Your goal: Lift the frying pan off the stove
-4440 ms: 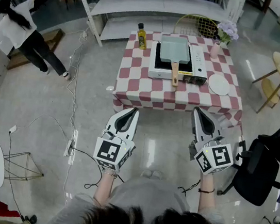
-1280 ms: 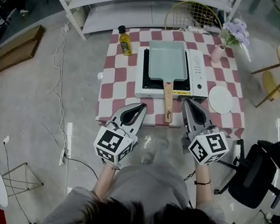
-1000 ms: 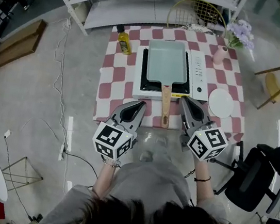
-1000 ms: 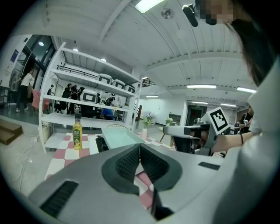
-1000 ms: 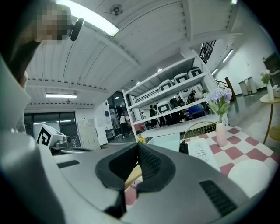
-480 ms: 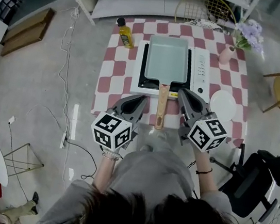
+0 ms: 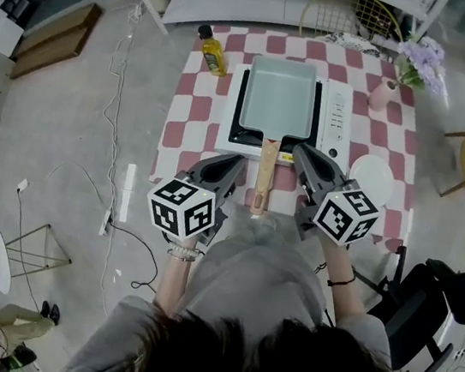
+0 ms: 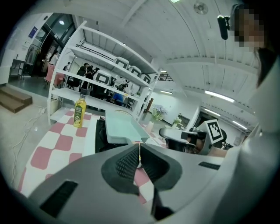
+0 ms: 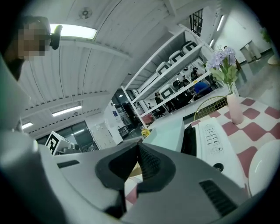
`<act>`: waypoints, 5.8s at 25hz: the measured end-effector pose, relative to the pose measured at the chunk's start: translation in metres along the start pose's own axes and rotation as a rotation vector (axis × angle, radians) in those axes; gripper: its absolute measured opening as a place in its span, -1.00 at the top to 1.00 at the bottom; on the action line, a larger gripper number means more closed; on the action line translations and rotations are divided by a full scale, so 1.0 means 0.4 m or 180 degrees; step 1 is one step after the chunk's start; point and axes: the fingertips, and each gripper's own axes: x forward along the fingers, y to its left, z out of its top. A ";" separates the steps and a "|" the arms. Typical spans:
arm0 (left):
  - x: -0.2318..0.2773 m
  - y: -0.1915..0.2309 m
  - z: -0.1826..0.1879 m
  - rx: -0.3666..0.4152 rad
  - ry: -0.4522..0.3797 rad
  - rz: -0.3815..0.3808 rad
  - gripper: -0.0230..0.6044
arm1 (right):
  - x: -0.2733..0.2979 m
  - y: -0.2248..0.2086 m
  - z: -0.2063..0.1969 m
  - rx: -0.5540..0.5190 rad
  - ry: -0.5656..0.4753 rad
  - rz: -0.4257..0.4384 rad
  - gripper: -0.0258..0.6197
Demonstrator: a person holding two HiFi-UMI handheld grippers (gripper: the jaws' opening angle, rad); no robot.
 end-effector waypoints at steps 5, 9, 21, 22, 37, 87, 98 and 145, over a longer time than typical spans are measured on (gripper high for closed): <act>0.002 0.003 -0.016 -0.0173 0.0157 -0.0041 0.84 | 0.008 0.000 -0.012 0.0165 0.0082 0.0061 0.85; 0.005 0.005 -0.029 -0.0255 0.0272 -0.0112 0.83 | 0.021 -0.008 -0.027 0.0366 0.0165 0.0028 0.85; 0.024 -0.002 -0.043 -0.0583 0.0436 -0.0529 0.83 | 0.054 -0.020 -0.063 0.0862 0.0260 0.0003 0.84; 0.024 -0.002 -0.044 -0.0619 0.0432 -0.0556 0.82 | 0.056 -0.022 -0.066 0.0895 0.0265 0.0002 0.83; 0.043 -0.025 -0.062 -0.1035 0.0489 -0.0889 0.46 | 0.084 -0.030 -0.101 0.1426 0.0344 0.0060 0.47; 0.102 -0.121 -0.105 -0.1328 0.1108 -0.1672 0.32 | 0.191 0.027 -0.135 0.2326 0.0623 0.1031 0.24; 0.099 -0.127 -0.103 -0.1276 0.1065 -0.1709 0.32 | 0.190 0.022 -0.136 0.2448 0.0549 0.0968 0.26; 0.043 -0.188 0.037 -0.0749 0.0671 -0.1922 0.32 | 0.168 0.116 0.040 0.2018 0.0222 0.1196 0.26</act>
